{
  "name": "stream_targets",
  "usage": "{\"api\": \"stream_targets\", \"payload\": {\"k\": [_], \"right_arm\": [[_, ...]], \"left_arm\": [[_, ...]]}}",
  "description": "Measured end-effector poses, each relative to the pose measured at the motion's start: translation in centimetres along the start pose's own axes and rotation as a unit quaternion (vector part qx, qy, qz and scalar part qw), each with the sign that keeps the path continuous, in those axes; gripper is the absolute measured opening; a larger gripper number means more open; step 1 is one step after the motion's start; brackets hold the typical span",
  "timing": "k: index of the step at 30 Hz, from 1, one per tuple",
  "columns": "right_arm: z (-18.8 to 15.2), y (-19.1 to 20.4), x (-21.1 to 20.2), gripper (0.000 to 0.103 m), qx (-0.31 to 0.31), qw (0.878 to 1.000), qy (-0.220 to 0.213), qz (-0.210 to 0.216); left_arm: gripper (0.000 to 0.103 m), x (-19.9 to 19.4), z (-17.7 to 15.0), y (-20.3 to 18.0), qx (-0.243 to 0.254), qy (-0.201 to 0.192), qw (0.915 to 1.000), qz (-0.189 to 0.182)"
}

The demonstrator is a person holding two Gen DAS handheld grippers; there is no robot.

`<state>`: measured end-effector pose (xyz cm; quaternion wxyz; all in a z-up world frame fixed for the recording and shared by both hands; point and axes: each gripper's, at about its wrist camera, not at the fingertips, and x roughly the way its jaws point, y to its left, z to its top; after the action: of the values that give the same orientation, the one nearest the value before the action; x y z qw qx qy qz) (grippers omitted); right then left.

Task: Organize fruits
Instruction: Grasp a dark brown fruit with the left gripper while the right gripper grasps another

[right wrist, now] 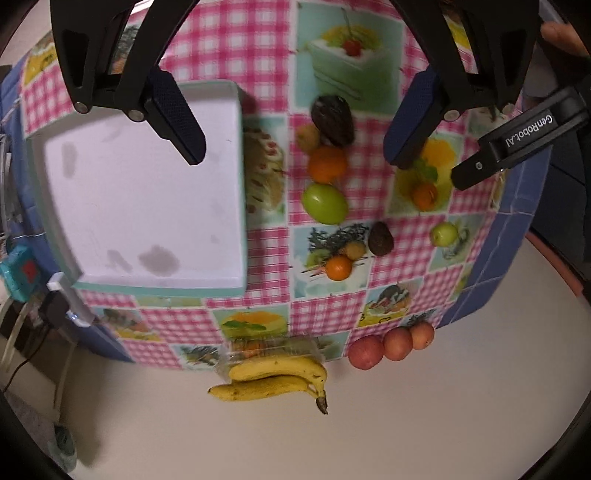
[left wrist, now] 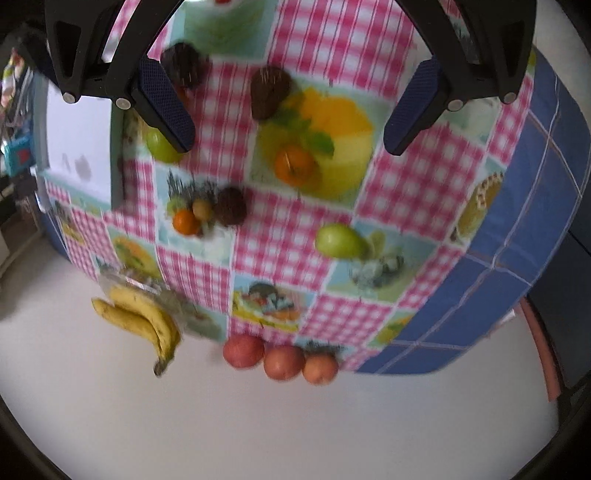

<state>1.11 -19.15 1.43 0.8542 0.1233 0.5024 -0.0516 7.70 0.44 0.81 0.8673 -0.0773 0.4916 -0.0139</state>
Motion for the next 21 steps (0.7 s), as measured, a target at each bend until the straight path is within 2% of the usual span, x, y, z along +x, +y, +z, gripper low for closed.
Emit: {"api": "stream_targets", "payload": {"k": [2,3,7,10,13,15,17,18,21], "right_arm": [[0.3,0.3,1.0,0.082,0.001,1.000,0.011,0.005],[0.3,0.4,1.4,0.081,-0.001,1.000,0.018,0.011],[0.0,0.4,3.1,0.073,-0.001,0.999,0.043,0.018],[-0.5,0.4,3.6,0.070,-0.006,0.998,0.058,0.018],[-0.8,0.5,3.7,0.069,-0.003,0.998,0.064,0.029],[-1.2,0.5,3.9,0.069,-0.004,0.997,0.070,0.028],[-1.6,0.6,4.3,0.064,-0.004,0.996,0.079,0.029],[-1.8,0.7,4.5,0.061,-0.004,0.996,0.083,0.032],[-2.3,1.1,4.8,0.059,-0.010,0.995,0.092,0.038]], "left_arm": [[0.103,0.4,0.1,0.2,0.000,-0.012,0.9999,-0.004],[0.103,0.7,0.0,0.3,0.000,-0.015,0.9999,-0.002],[0.103,1.7,-0.5,0.4,0.012,0.019,0.9996,-0.015],[0.103,1.7,-1.2,0.6,0.013,0.033,0.9993,-0.010],[0.101,1.8,-1.7,1.0,0.000,0.047,0.9987,-0.021],[0.097,1.9,-2.1,0.9,0.002,0.049,0.9985,-0.022],[0.086,1.9,-2.4,0.4,0.016,0.055,0.9982,-0.017],[0.084,2.0,-2.5,0.3,0.020,0.059,0.9979,-0.016],[0.071,2.6,-3.0,0.3,0.015,0.083,0.9959,-0.034]]}}
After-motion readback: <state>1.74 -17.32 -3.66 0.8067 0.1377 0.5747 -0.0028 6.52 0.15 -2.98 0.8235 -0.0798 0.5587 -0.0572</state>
